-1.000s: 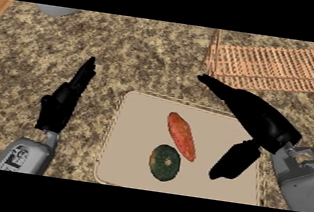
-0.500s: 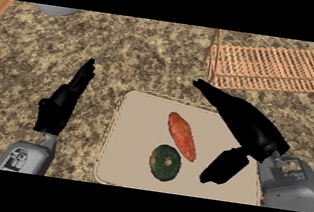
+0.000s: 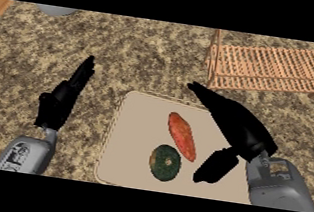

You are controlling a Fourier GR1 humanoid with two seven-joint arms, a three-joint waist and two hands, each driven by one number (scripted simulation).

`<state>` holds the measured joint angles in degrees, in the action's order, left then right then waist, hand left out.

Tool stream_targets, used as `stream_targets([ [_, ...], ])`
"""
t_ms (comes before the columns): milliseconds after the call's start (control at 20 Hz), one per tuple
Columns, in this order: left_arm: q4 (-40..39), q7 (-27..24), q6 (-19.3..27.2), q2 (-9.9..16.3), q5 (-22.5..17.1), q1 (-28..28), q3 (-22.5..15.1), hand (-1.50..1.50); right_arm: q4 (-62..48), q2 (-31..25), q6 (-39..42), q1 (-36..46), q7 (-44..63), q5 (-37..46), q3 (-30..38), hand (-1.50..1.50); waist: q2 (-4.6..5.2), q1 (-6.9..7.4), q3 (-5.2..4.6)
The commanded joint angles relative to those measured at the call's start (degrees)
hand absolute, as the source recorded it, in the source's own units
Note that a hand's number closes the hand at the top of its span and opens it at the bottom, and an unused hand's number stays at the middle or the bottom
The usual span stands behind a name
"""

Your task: Pick the sweet potato from the tray and place it in the tiered shelf

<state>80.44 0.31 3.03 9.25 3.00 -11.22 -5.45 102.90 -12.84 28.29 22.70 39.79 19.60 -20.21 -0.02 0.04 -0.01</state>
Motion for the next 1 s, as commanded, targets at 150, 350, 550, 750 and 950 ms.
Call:
stream_targets([
  [150, 4.2, 1.2, 1.0, -2.2, 3.2, 2.8, -1.3, 0.00, -6.6, 4.7, -0.3, 0.1, -3.6, 7.3, -1.3, -1.50, 0.01, 0.22, 0.01],
  [350, 0.5, 2.9, 1.8, -4.6, 4.6, -1.5, -1.0, 0.00, -2.6, 2.8, 2.0, -4.4, -6.0, 7.6, 1.1, -1.50, 0.01, -0.14, 0.01],
  [550, -2.7, -1.5, -3.7, -0.8, 0.7, -1.9, 4.1, 0.00, -8.8, 6.7, 1.8, 0.0, -5.1, 11.0, 0.1, -1.50, 0.05, 0.02, 0.00],
  [750, 1.4, 2.4, -2.6, -3.1, 2.5, -1.5, 2.2, 0.00, -10.0, 6.6, 2.9, -0.4, -7.8, 13.0, 2.2, -1.50, 0.02, 0.04, 0.01],
  [950, -0.7, -1.5, -2.0, -3.8, 3.8, 0.2, 2.5, 0.00, -11.3, 7.0, -0.4, -3.8, -11.4, 18.2, -0.1, -1.50, 0.03, -0.01, 0.00],
])
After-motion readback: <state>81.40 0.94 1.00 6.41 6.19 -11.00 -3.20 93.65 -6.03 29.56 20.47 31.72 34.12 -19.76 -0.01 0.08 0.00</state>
